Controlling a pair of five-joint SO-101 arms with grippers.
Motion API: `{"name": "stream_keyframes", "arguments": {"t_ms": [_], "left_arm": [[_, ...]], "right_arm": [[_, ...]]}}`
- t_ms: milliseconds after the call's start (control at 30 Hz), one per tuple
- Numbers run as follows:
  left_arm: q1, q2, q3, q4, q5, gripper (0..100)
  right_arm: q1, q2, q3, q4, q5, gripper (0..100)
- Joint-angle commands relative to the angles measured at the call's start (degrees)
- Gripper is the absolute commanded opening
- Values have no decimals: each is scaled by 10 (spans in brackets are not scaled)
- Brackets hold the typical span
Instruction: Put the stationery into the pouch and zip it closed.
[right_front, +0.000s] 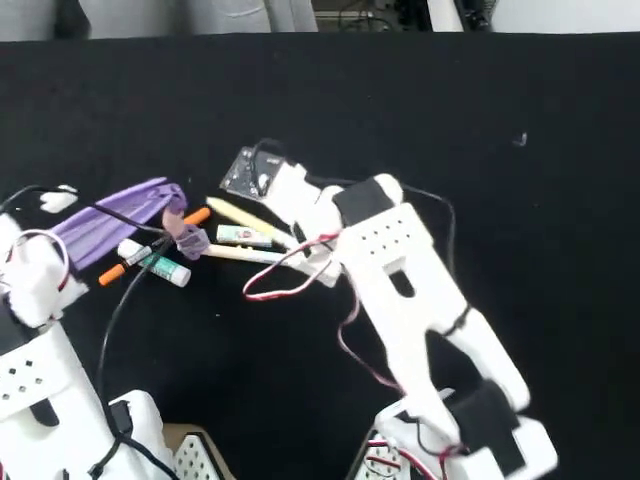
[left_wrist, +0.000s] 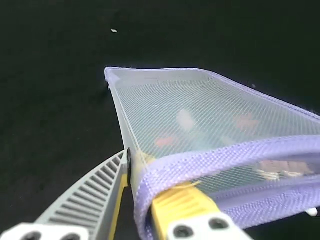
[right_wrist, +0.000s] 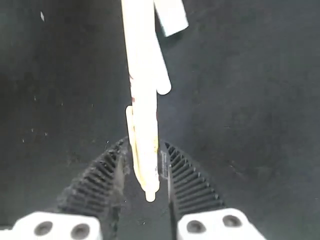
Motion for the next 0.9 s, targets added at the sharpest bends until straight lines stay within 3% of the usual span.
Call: {"name": "stream_keyframes", "arguments": {"t_ms": [0,300,533,733,867], "left_arm": [[38,-3,-29,-5,7,29],[44,2,-102,23,35,29],[137,3,-115,32,63,29],[177,3,-109,7,63,29],[194,3,-61,-58,63,29]], "right_arm": [[10,-71,-2,-40,-47,21],[32,-124,0,-135,-149,21],[83,-127,18,-217,-213,21],[80,-127,33,-316,-220,21],[81,-127,31,-351,-264,21]]}}
